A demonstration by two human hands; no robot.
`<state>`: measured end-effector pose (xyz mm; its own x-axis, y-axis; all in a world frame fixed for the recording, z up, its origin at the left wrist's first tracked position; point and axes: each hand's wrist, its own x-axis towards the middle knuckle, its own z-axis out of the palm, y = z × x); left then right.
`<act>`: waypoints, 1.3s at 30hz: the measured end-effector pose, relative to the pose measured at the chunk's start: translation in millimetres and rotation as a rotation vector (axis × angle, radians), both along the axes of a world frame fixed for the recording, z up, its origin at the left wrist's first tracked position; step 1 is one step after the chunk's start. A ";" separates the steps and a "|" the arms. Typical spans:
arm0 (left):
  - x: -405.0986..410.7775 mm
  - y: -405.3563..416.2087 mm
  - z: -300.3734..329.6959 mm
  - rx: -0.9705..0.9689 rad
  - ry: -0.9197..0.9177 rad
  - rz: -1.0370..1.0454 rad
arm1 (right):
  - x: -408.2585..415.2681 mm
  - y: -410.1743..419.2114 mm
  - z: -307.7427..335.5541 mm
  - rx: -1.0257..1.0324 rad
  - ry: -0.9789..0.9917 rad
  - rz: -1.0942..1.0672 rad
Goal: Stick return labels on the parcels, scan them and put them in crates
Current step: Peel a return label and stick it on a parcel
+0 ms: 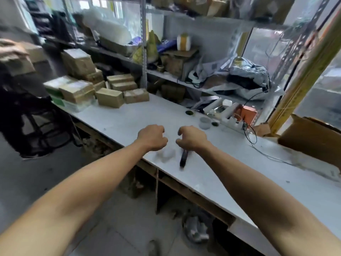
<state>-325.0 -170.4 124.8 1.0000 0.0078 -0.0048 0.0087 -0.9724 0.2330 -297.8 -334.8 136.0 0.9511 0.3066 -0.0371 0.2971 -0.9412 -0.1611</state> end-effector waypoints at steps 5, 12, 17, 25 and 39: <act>64.8 59.6 13.7 -0.002 -0.012 0.066 | 91.5 60.6 14.4 -0.042 -0.013 0.081; 116.9 140.5 12.5 0.014 0.059 0.194 | 165.2 140.1 7.4 -0.013 0.021 0.197; 146.6 180.0 3.8 -0.026 0.098 0.253 | 207.6 178.5 2.8 -0.037 0.030 0.262; 230.3 234.9 -8.6 -0.076 0.083 0.271 | 291.4 240.1 -7.3 -0.048 0.061 0.270; 406.8 408.0 -76.1 -0.230 0.217 0.302 | 466.5 421.6 -79.4 0.025 0.248 0.200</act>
